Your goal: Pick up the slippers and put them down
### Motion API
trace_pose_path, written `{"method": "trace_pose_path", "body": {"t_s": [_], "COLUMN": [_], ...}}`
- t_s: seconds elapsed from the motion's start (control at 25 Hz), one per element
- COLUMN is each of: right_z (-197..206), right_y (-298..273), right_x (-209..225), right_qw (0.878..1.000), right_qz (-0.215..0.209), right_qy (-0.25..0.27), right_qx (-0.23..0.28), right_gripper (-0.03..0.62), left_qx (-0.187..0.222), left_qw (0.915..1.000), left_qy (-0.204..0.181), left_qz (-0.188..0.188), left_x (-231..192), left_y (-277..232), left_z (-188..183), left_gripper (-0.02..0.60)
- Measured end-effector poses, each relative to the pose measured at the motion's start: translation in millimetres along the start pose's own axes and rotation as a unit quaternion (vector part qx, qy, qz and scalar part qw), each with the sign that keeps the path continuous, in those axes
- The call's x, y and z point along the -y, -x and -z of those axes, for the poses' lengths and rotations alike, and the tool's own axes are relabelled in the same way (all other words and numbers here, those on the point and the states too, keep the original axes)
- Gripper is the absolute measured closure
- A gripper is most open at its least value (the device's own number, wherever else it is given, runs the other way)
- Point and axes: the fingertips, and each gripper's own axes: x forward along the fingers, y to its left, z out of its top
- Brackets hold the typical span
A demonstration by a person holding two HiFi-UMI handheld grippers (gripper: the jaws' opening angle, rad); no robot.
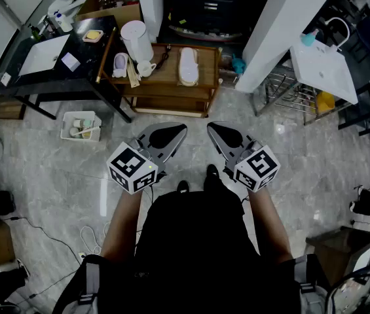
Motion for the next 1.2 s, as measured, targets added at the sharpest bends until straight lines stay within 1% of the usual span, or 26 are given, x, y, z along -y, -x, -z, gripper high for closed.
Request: {"method": "trace_pose_path", "body": {"t_s": [0.16,0.28,0.44,0.6,0.88,1.04,1.2], "right_z": [-14,-9,-8,-7,-1,2,5], "right_y": [-3,-3,-1,0,0,-2,-6], "right_x": [-12,-17,-18,-15,1,19,38], "right_qw": [1.0,1.0,1.0,1.0,1.0,1.0,0.999], "right_qz": [-0.006,-0.01,-0.013,-0.01,-0.01,-0.012,-0.023], "right_qy": [0.003,0.003,-0.013,-0.015,-0.007,0.007,0.005], "right_qx": [0.004,-0.002,-0.001,-0.004,-0.012,-0.024,-0.026], "right_gripper": [0.588,0.588,0.588,0.588,0.588,0.586,0.588], "left_qx": [-0.012,-0.015,-0.014,-0.014,-0.016,-0.019,-0.021], "left_qw": [0.9999,0.9998,0.9998,0.9998,0.9996,0.9995,0.999], "left_qy": [0.006,0.007,0.009,0.017,0.022,0.021,0.024], "left_qz": [0.01,0.01,0.008,0.0,-0.01,-0.017,-0.031], "left_x": [5,8,8,5,-2,-8,-17], "left_y": [0,0,2,5,-6,-22,-35], "left_z": [7,12,14,15,15,10,6], "left_gripper": [0.571,0.571,0.571,0.571,0.571,0.571,0.571]}}
